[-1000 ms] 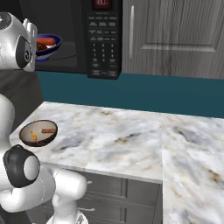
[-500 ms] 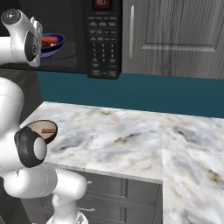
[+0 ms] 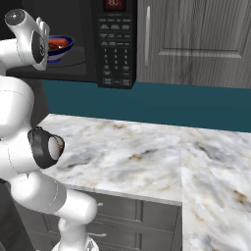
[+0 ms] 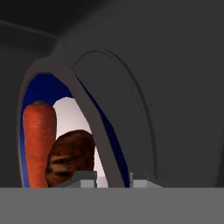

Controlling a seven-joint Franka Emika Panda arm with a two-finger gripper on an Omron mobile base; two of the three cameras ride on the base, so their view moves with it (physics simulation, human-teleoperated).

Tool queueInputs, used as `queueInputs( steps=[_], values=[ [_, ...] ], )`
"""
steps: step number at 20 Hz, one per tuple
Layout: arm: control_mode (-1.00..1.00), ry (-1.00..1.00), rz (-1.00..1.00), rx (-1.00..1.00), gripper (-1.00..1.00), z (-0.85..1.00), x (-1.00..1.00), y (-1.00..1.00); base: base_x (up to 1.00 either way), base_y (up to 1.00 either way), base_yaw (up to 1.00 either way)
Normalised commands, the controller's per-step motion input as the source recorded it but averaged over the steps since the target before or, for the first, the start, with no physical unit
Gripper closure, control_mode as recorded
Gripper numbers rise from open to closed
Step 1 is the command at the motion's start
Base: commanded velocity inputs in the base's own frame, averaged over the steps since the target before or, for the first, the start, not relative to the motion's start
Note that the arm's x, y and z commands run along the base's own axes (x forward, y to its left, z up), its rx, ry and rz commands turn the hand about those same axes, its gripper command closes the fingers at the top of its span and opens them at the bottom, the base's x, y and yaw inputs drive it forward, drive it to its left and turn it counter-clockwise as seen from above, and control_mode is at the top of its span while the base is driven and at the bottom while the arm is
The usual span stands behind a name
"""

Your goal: Place the bowl containing the steak and carrot in the microwave. Close the microwave door and press the start button to microwave the meal.

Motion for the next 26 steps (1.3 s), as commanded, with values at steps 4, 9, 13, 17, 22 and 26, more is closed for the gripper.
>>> queueInputs(
  steps=[4,9,13,17,22,26],
  values=[
    [-1.00,0.00,-0.07,0.00,1.00,-0.06,0.44,0.00,0.00,0.00,0.00],
    [-1.00,0.00,-0.06,-0.02,1.00,-0.20,0.38,0.04,0.00,0.00,0.00],
    [-1.00,0.00,-0.03,-0.02,-1.00,-0.20,0.39,0.12,0.00,0.00,0.00],
    [-1.00,0.00,-0.03,-0.01,-1.00,-0.17,0.32,0.07,0.00,0.00,0.00],
    [-1.00,0.00,-0.02,0.00,-1.00,-0.02,0.04,0.00,0.00,0.00,0.00],
    [-1.00,-0.09,0.00,0.00,-1.00,0.00,-0.18,0.00,0.00,0.00,0.00]
  ],
)
